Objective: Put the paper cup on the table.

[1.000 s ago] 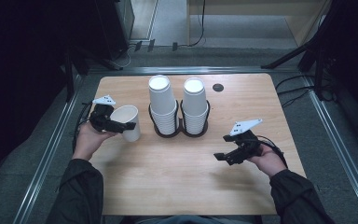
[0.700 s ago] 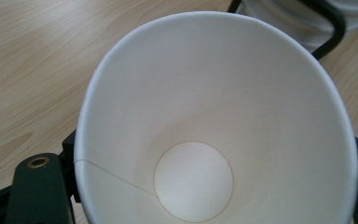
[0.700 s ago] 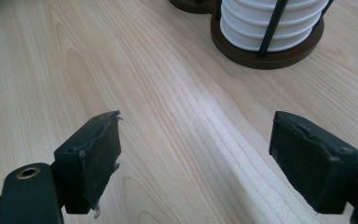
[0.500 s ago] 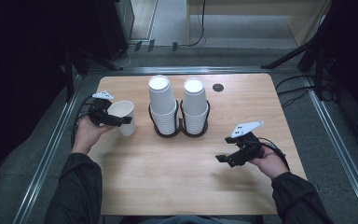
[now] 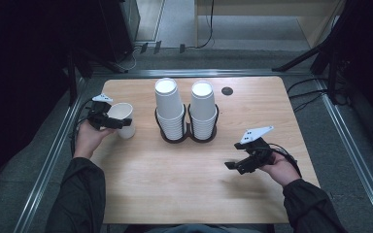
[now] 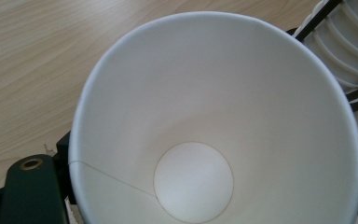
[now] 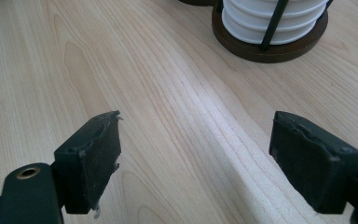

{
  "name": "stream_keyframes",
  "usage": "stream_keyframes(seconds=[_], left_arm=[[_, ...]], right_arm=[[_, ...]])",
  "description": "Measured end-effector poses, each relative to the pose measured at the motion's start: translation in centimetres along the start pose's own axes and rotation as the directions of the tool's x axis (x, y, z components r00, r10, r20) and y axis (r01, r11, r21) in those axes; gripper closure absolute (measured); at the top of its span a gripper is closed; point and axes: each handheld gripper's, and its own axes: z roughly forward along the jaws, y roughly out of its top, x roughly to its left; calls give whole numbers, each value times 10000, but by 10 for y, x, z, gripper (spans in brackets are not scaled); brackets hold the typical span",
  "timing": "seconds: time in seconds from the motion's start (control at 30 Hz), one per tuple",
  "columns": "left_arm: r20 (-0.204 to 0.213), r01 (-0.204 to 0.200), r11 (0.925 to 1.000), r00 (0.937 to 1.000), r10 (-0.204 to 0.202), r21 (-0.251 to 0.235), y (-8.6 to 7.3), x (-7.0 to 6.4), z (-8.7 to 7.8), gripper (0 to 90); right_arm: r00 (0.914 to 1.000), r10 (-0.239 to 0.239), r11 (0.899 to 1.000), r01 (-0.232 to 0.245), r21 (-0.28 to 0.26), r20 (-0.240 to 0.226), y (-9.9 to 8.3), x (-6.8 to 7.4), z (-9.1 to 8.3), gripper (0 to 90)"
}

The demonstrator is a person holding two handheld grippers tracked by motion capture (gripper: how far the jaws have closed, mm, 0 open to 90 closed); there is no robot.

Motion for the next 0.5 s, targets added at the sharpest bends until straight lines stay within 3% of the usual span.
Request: stream_keyframes(seconds=[0.07,0.5], left_arm=[[-121,-22,10000,9999,22,-29,-1,-2,1,148],[73,106,9999,9999,-106,32,-5,-2,1,130]], right_arm=[[10000,-44,10000,43,22,18,0,0,0,164],[10000,-76,10000,76,11,3,-1,-1,-2,164]])
